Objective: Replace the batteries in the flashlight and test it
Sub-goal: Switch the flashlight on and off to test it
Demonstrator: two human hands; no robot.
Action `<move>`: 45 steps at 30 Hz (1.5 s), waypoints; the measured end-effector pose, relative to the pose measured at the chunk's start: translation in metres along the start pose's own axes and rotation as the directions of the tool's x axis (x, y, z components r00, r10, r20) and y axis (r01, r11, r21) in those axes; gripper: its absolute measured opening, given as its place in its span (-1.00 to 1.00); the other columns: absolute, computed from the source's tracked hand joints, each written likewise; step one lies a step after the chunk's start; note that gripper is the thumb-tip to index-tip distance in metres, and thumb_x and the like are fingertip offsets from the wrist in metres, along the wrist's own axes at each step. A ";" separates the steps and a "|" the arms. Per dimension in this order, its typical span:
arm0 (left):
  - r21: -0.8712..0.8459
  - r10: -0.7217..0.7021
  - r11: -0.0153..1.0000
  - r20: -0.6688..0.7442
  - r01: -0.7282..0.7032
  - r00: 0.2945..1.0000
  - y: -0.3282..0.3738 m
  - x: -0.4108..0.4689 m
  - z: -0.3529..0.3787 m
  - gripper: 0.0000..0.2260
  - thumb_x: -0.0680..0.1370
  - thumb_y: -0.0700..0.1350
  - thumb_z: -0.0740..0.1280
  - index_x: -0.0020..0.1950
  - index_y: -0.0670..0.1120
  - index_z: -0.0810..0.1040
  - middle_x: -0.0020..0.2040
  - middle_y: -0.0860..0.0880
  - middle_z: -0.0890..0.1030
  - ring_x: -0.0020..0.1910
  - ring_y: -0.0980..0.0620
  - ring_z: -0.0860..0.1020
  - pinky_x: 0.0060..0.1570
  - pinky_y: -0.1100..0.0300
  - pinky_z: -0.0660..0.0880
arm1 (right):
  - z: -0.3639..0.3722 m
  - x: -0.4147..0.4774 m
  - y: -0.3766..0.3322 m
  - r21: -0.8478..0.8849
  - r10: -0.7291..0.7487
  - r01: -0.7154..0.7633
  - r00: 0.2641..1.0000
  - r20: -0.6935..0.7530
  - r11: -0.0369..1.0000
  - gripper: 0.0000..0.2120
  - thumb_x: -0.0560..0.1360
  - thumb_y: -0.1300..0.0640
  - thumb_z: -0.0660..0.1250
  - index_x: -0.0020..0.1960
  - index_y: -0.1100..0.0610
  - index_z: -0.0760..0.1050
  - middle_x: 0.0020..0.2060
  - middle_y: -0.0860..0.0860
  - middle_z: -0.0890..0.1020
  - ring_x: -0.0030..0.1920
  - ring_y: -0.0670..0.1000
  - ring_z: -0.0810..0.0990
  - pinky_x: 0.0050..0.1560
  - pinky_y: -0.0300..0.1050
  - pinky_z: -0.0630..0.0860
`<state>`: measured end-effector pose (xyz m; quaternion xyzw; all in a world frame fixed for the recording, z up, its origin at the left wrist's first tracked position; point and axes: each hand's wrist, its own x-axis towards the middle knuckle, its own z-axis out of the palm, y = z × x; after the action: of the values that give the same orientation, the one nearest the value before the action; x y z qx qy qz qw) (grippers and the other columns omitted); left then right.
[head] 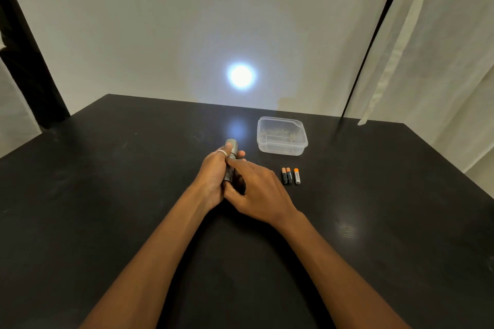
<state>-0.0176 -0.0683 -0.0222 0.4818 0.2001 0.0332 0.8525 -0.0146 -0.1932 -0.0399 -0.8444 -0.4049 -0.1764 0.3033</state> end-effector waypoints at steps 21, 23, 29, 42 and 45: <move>-0.082 -0.011 0.997 -0.032 0.008 0.999 0.000 -0.001 0.002 -0.80 0.69 0.01 0.25 0.05 -0.07 0.58 -0.07 -0.10 0.70 0.00 -0.04 0.70 0.14 0.02 0.60 | 0.000 -0.001 -0.003 -0.078 -0.007 0.011 0.999 0.049 0.997 -0.55 0.53 -0.05 0.28 0.40 -0.02 0.44 0.04 -0.03 0.65 -0.12 0.03 0.64 -0.22 -0.03 0.57; -0.085 -0.016 0.996 -0.035 0.013 0.999 0.001 0.000 0.001 -0.80 0.70 0.01 0.24 0.08 -0.08 0.57 -0.05 -0.11 0.69 -0.01 -0.03 0.70 0.15 0.01 0.60 | 0.001 -0.001 -0.003 -0.088 -0.007 0.012 0.999 0.054 0.996 -0.56 0.54 -0.05 0.28 0.41 -0.02 0.43 0.05 -0.04 0.64 -0.12 0.03 0.63 -0.23 -0.03 0.57; -0.088 -0.037 0.996 -0.030 0.034 0.999 -0.001 0.003 -0.001 -0.81 0.68 0.03 0.27 0.06 -0.07 0.56 -0.12 -0.07 0.66 -0.11 -0.04 0.65 0.12 -0.02 0.59 | 0.004 0.000 -0.002 -0.097 0.014 -0.007 0.997 0.074 0.995 -0.59 0.57 -0.05 0.24 0.40 -0.02 0.44 0.03 -0.05 0.59 -0.12 0.03 0.61 -0.25 -0.01 0.54; -0.058 -0.040 0.997 0.018 0.041 0.999 -0.001 0.005 -0.004 -0.73 0.69 0.05 0.24 0.04 -0.15 0.53 -0.20 -0.02 0.59 -0.24 0.01 0.57 -0.13 0.07 0.56 | 0.005 -0.002 0.002 -0.047 0.032 -0.028 0.996 0.083 0.999 -0.61 0.60 0.03 0.27 0.42 -0.04 0.45 0.04 -0.08 0.58 -0.16 -0.01 0.56 -0.23 0.04 0.55; -0.061 -0.031 0.998 0.018 0.032 0.999 0.000 0.002 -0.004 -0.72 0.69 0.05 0.24 -0.03 -0.15 0.54 -0.23 -0.04 0.59 -0.25 0.00 0.57 -0.12 0.07 0.55 | 0.003 -0.003 0.001 -0.045 0.025 -0.021 0.996 0.083 0.999 -0.62 0.59 0.03 0.26 0.40 -0.04 0.46 0.04 -0.09 0.59 -0.15 -0.03 0.56 -0.23 0.01 0.54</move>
<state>-0.0171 -0.0646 -0.0250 0.4526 0.1991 0.0218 0.8689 -0.0153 -0.1930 -0.0439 -0.8621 -0.4035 -0.1462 0.2694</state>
